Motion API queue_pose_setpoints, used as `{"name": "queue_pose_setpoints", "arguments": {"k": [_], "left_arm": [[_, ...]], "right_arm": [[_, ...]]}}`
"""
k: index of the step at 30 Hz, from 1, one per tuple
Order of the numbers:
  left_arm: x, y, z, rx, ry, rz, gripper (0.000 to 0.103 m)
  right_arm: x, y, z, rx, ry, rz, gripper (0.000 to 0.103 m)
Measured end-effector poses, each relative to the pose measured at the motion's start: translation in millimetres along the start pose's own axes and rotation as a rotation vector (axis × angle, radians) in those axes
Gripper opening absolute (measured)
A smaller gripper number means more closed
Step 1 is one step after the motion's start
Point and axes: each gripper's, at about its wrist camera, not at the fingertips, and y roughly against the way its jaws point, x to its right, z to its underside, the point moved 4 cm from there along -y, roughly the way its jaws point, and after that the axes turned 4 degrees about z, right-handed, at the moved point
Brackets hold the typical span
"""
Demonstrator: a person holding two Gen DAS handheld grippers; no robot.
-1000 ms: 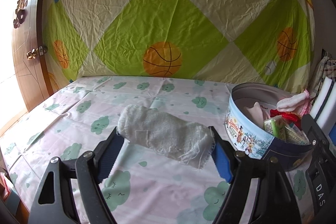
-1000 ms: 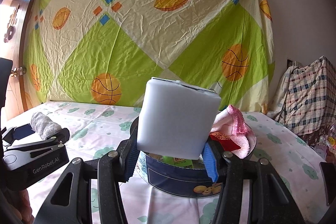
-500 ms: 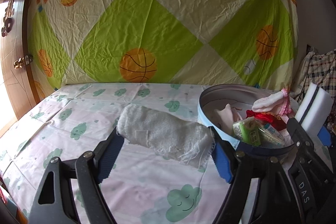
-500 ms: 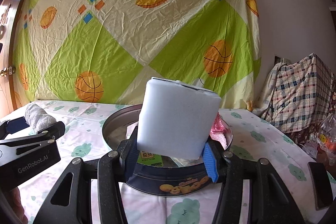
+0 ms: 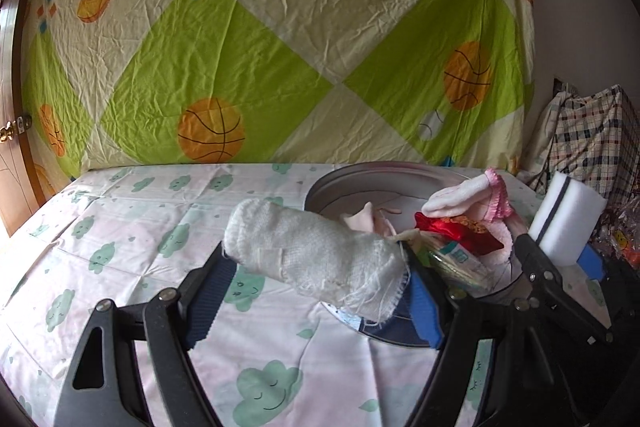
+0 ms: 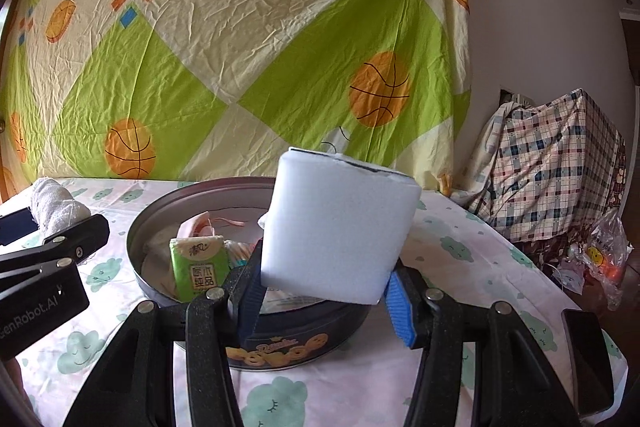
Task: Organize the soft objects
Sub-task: 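Carry the rolled cloth and sponge block over the tin with both tools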
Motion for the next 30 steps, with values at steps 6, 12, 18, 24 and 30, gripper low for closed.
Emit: {"name": "queue_pose_setpoints", "arguments": {"k": [6,12,18,24,30], "left_arm": [[16.3,-5.6,-2.6,-0.005,-0.010,0.025,0.079],[28.5,-11.9,-9.8,0.002,-0.019,0.036,0.079],[33.7,-21.2,-17.8,0.005,-0.017,0.038,0.079],[33.9,-31.0,-23.1,-0.002,0.001,0.042,0.079],[34.6,-40.4,-29.4,-0.004,0.008,0.047,0.079]], "right_arm": [[11.6,-12.0,-3.5,-0.022,0.013,0.015,0.056],[19.6,-30.0,-10.6,-0.068,0.006,0.014,0.056],[19.7,-43.2,-21.0,-0.084,0.025,0.020,0.056],[17.8,-54.1,-29.7,-0.088,0.039,0.015,0.056],[11.5,-67.2,-35.9,-0.098,0.059,0.016,0.056]]}}
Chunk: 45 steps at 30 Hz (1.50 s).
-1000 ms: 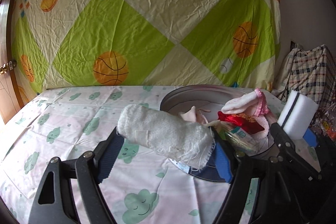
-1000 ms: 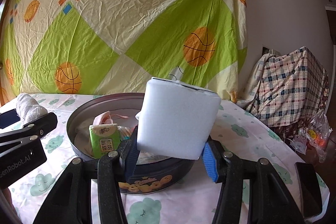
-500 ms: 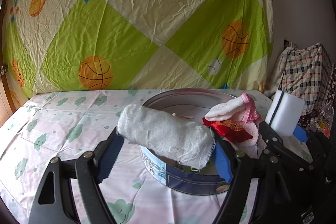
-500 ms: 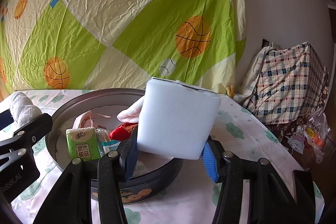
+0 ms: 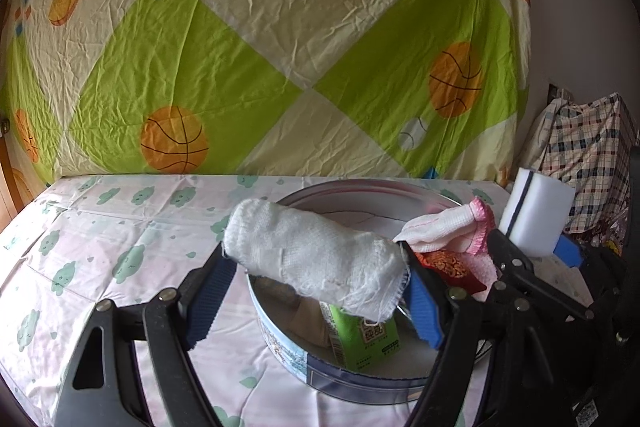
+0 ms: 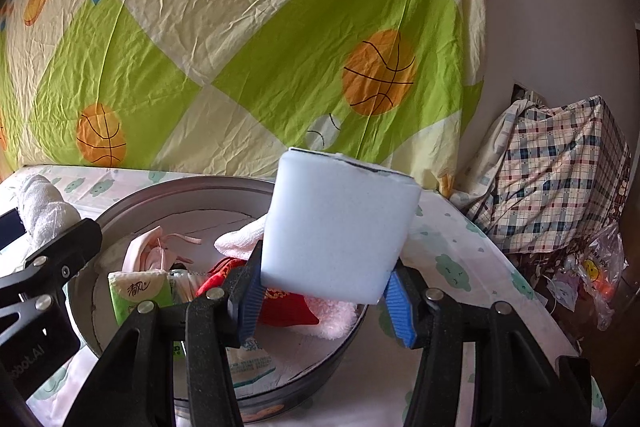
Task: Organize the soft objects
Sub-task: 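Open both tools to drop the rolled cloth and sponge into the tin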
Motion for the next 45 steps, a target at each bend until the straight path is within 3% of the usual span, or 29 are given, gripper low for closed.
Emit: {"name": "queue_pose_setpoints", "arguments": {"k": [24,35,45], "left_arm": [[-10.1,-51.0,-14.9,-0.061,0.047,-0.014,0.079],[-22.4,-81.5,-15.2,-0.157,0.099,-0.043,0.079],[-28.4,-97.3,-13.8,-0.220,0.102,-0.068,0.079]], "right_arm": [[-24.3,-57.0,-39.5,-0.078,0.074,-0.014,0.056],[-44.7,-95.4,-54.3,-0.188,0.093,-0.061,0.056],[-57.7,-124.3,-44.3,-0.336,0.163,-0.107,0.056]]}}
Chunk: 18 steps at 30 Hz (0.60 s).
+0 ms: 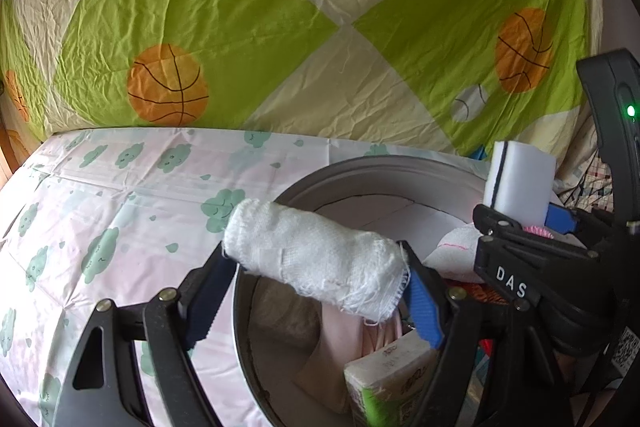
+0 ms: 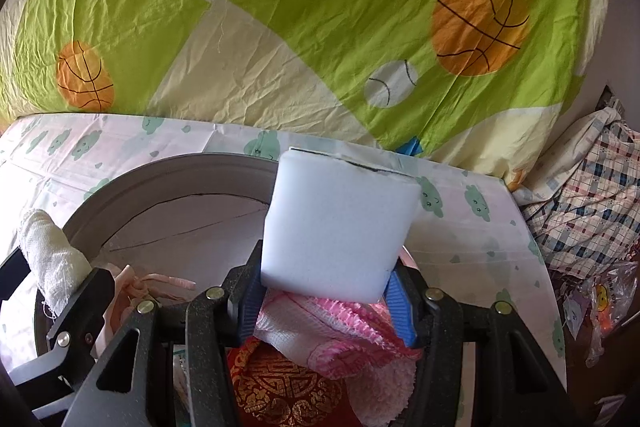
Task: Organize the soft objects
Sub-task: 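Open both tools to drop the rolled cloth and sponge into the tin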
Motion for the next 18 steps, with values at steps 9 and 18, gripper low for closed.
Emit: {"name": "queue_pose_setpoints", "arguments": {"k": [9,18], "left_arm": [[-1.3,-13.2,-1.9,-0.062,-0.020,-0.032,0.080],[7.1,-8.4,-6.6,-0.021,-0.085,0.033,0.103]], "right_arm": [[-3.7,-18.9,-11.6,-0.086,-0.004,-0.037,0.056],[-4.5,-20.8,-9.9,-0.142,-0.082,-0.181,0.077]]}}
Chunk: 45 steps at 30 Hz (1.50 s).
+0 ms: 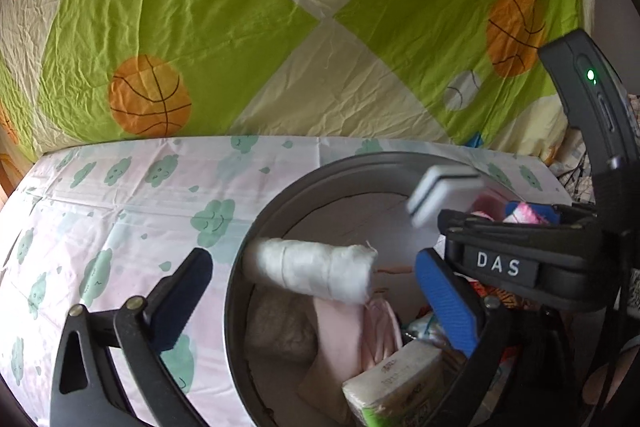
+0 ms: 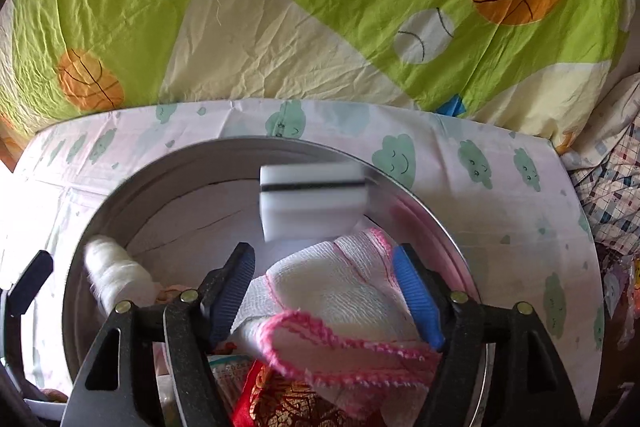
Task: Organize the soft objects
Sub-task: 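Open both tools to drop the rolled cloth and sponge into the tin, then withdraw both open tools up and away from the tin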
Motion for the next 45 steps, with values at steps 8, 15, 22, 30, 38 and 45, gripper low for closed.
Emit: {"name": "queue_pose_setpoints", "arguments": {"k": [8,15,22,30,38,45], "left_arm": [[3.7,41.2,7.6,0.180,-0.003,0.016,0.103],[1.4,56.0,28.8,0.247,-0.048,-0.020,0.103],[-5.5,56.5,49.7,0.241,-0.024,-0.015,0.103],[-3.1,65.7,56.0,0.276,-0.033,-0.026,0.103],[-2.2,75.1,57.4,0.313,-0.039,-0.045,0.103],[-13.9,83.1,60.8,0.331,0.006,-0.043,0.103]], "right_arm": [[2.2,60.0,18.6,0.208,-0.007,0.009,0.080],[-9.6,88.3,52.1,0.337,0.010,0.067,0.082],[-12.7,95.7,82.1,0.388,-0.019,0.093,0.084],[-12.7,110.1,101.6,0.454,-0.056,0.107,0.084],[-5.6,128.6,115.6,0.558,-0.085,0.132,0.084],[15.2,142.8,129.7,0.656,-0.192,0.161,0.094]]}}
